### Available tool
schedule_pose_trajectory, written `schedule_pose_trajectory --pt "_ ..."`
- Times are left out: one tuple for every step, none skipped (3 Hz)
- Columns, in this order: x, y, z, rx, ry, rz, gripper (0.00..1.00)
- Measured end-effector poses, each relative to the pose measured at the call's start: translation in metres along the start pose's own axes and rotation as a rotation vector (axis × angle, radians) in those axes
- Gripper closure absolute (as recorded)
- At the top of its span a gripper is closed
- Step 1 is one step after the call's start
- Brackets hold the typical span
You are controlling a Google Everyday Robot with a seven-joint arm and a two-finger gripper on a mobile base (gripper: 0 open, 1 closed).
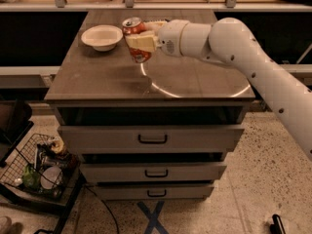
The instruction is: Place coke can upright
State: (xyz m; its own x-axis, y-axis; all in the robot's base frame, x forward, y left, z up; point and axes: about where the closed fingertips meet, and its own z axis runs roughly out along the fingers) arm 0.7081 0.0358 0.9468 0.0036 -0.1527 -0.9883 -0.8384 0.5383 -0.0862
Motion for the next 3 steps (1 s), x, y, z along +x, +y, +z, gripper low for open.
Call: schedule_pose_trajectory --pt "0.015 0.007 0.005 -0.01 -0.017 0.019 1.0" --pt "0.031 0.013 0.009 -0.015 -0.024 0.038 1.0" --pt "0.046 0.018 0.013 -0.02 -0.039 0.059 1.0"
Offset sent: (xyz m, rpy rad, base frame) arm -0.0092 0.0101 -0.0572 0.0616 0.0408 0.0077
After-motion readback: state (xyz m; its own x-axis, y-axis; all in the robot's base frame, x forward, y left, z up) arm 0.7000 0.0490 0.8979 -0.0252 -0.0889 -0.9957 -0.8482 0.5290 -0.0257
